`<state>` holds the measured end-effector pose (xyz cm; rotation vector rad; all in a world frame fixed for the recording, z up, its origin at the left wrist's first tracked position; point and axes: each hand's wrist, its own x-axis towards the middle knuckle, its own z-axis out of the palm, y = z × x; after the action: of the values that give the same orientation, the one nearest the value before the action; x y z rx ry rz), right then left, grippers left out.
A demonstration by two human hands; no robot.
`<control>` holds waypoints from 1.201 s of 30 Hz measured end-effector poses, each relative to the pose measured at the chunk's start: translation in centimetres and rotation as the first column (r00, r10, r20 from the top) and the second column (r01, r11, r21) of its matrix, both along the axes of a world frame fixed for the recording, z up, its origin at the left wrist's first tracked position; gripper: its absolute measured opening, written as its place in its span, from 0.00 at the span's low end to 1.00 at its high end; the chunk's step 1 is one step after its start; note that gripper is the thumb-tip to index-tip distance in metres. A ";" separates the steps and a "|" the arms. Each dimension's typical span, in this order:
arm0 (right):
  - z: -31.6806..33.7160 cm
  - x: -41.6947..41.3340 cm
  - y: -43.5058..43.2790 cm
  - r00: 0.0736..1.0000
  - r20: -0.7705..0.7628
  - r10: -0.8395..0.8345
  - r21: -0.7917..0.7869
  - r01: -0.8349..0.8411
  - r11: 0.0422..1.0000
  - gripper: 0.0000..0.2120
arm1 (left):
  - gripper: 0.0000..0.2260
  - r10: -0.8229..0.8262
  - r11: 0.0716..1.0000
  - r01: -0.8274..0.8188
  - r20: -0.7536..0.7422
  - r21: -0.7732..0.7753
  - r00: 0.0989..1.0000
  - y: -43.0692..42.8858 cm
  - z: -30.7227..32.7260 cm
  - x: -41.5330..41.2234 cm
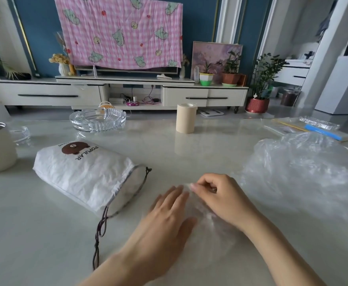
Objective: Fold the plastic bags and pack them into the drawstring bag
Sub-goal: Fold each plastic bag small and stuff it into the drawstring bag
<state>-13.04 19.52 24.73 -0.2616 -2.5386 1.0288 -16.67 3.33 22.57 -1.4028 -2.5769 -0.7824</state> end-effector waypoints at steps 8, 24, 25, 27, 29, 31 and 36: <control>-0.2 0.5 0.8 0.912 0.136 -0.387 0.322 0.329 0.888 0.06 | 0.58 0.183 0.970 -0.207 -0.176 -0.127 0.967 0.8 -1.8 -0.1; -2.0 0.7 -4.1 0.972 0.039 0.232 0.289 -0.233 0.929 0.27 | 0.31 0.197 0.955 -0.231 -0.182 -0.185 0.963 0.1 -1.9 -1.3; -2.3 0.5 -3.8 0.974 0.125 0.187 0.365 -0.220 0.905 0.35 | 0.27 0.201 0.958 -0.227 -0.155 -0.174 0.967 0.0 -2.2 -1.5; -2.4 0.8 -2.7 0.960 0.263 0.094 0.474 -0.213 0.854 0.50 | 0.25 0.213 0.958 -0.231 -0.115 -0.169 0.970 -0.2 -2.7 -1.4; -2.1 1.5 -1.6 0.928 0.371 0.027 0.489 -0.220 0.844 0.57 | 0.33 0.245 0.943 -0.274 -0.164 -0.191 0.956 -0.1 -2.8 -1.1; -1.9 2.0 -0.5 0.906 0.424 -0.008 0.509 -0.231 0.829 0.59 | 0.36 0.249 0.922 -0.275 -0.128 -0.272 0.960 -0.5 -2.9 -1.2; -2.3 2.4 -0.1 0.958 0.288 -0.003 0.465 -0.138 0.874 0.52 | 0.46 0.211 0.966 -0.229 -0.144 -0.123 0.967 -0.6 -1.1 -0.9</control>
<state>-10.67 19.42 22.43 -0.1844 -2.9782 0.3626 -17.57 2.73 21.47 -1.1284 -2.6675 -0.4716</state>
